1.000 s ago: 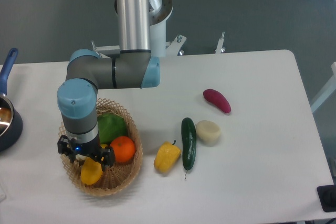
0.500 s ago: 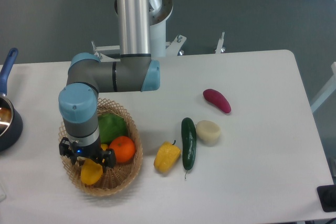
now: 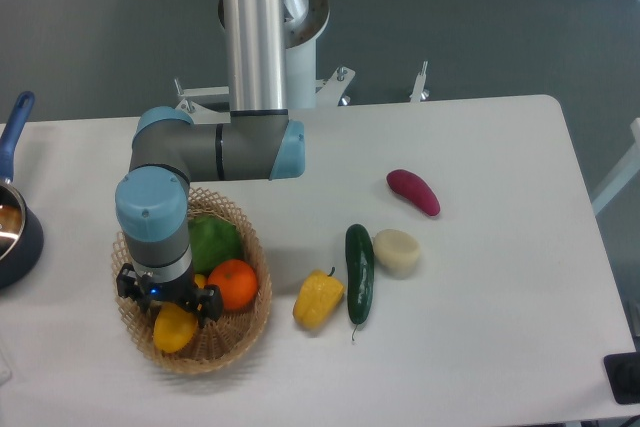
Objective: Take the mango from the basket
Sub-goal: 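Close the gripper around the yellow mango in the basket, then lift the grasped yellow mango up out of the basket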
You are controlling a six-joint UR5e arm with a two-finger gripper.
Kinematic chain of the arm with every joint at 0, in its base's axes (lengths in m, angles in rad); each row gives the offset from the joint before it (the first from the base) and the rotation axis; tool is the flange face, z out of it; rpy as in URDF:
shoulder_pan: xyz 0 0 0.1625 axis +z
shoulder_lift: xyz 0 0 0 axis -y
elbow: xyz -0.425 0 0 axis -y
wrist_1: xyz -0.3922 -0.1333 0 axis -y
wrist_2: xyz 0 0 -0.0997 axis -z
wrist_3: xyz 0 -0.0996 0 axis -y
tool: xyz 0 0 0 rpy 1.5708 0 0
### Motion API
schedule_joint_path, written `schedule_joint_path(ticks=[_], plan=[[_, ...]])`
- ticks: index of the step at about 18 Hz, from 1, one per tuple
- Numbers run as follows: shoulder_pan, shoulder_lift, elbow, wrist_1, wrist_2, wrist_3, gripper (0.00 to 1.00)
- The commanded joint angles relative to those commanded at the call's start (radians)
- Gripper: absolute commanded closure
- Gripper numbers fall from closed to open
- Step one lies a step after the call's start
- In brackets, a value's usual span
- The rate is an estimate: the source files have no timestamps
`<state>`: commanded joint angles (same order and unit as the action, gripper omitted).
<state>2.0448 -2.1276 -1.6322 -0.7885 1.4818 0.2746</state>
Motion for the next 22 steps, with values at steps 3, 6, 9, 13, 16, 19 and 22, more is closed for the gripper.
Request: schedule_joint_path(ticks=[3, 6, 9, 13, 16, 19, 22], plan=[[-0.002, 0.000, 0.002, -0.002, 0.035, -0.005, 0.43], [-0.002, 0.000, 0.002, 0.000, 0.035, -0.008, 0.51], [-0.002, 0.002, 0.011, 0.000, 0.035, -0.008, 0.55], [0.000, 0.014, 0.015, 0.000, 0.034, 0.000, 0.64], [0.003, 0.046, 0.018, -0.002, 0.029, 0.005, 0.64], [0.024, 0.087, 0.012, -0.002, 0.028, 0.005, 0.64], [0.046, 0.120, 0.020, 0.000, 0.029, 0.003, 0.64]])
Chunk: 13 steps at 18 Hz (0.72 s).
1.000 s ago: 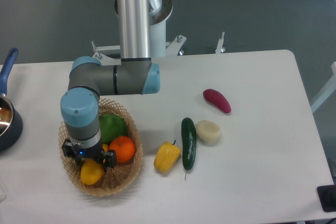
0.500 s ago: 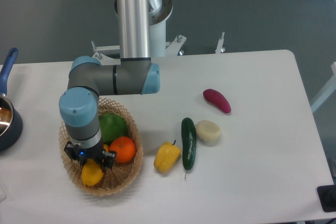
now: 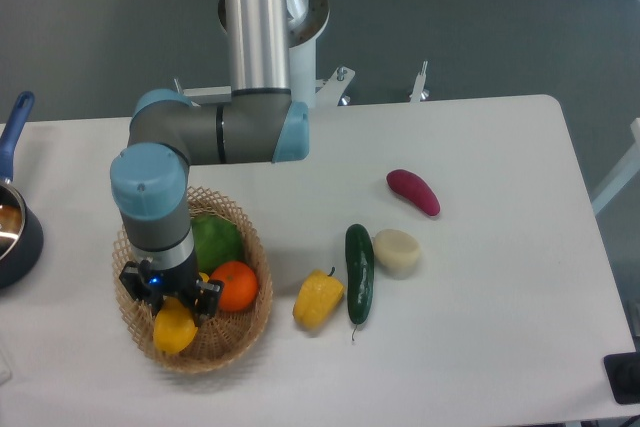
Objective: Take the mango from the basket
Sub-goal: 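Lift the grasped yellow mango up out of the basket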
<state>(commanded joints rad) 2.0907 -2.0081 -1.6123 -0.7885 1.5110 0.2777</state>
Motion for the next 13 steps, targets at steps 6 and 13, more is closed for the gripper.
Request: schedule_joint_path(ticks=[6, 13], plan=[[0.106, 0.077, 0.119, 0.002, -0.009, -0.008, 0.64], [0.248, 0.078, 0.307, 0.000, -0.110, -0.049, 0.64]])
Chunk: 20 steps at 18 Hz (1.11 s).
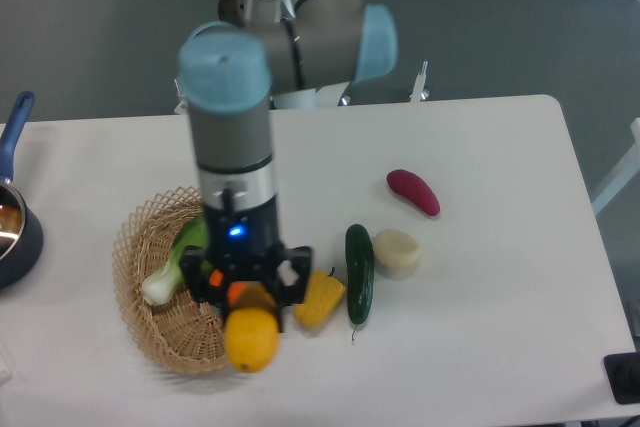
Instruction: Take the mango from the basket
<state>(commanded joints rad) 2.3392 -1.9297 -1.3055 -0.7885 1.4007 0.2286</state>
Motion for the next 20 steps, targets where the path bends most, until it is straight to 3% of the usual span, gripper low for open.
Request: schedule_joint_path(ticks=[8, 20], plan=[[0.118, 0.026, 0.017, 0.000, -0.155, -0.008, 0.64], [0.135, 0.034, -0.001, 0.000, -0.175, 0.002, 0.64]])
